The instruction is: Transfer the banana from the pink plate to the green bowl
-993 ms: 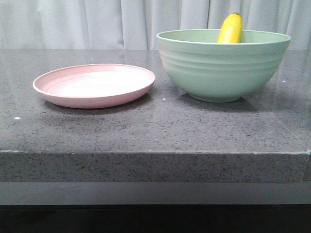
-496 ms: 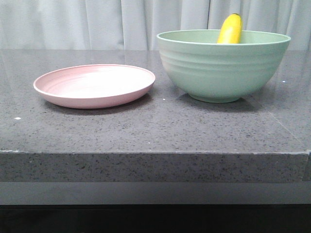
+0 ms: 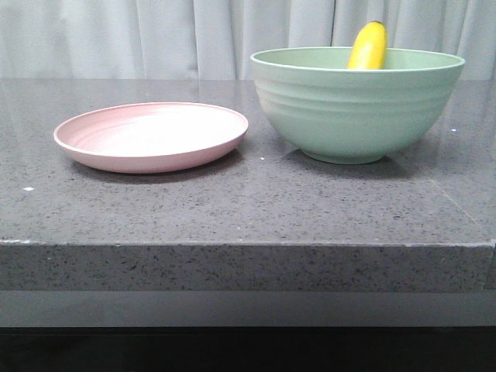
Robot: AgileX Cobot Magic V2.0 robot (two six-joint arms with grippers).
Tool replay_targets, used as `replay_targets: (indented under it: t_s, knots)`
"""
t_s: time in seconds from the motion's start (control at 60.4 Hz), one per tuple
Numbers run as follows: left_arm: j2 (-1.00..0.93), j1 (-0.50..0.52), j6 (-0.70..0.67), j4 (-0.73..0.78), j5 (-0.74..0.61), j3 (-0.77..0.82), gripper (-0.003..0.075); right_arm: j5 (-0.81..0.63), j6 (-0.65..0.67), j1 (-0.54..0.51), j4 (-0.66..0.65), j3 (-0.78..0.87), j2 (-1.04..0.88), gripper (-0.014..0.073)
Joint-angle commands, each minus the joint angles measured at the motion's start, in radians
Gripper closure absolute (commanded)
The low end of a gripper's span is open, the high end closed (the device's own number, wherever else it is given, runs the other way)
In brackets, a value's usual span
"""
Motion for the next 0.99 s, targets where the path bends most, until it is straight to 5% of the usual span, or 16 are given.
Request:
replay_targets:
  t_s: [0.0, 0.05, 0.116, 0.596, 0.778, 0.976]
  knots:
    - [0.001, -0.005, -0.011, -0.012, -0.077, -0.028, 0.0612, -0.066, 0.002, 0.002, 0.025, -0.021, 0.005, 0.0592]
    - [0.001, -0.005, -0.011, -0.012, -0.075, -0.028, 0.0684, -0.066, 0.002, 0.002, 0.025, -0.021, 0.005, 0.0665]
    - [0.001, -0.005, -0.011, -0.012, -0.075, -0.028, 0.0739, -0.064, 0.001, 0.002, 0.025, -0.021, 0.005, 0.0659]
    - [-0.015, -0.003, -0.011, -0.009, -0.103, -0.005, 0.0741, -0.050, 0.001, 0.002, 0.026, -0.021, 0.005, 0.0662]
    - [-0.184, 0.127, -0.009, -0.009, -0.213, 0.159, 0.0741, -0.050, 0.001, 0.002, 0.028, -0.021, 0.005, 0.0662]
    - [-0.478, 0.319, -0.010, -0.019, -0.481, 0.461, 0.0741, -0.050, 0.001, 0.002, 0.029, -0.021, 0.005, 0.0662]
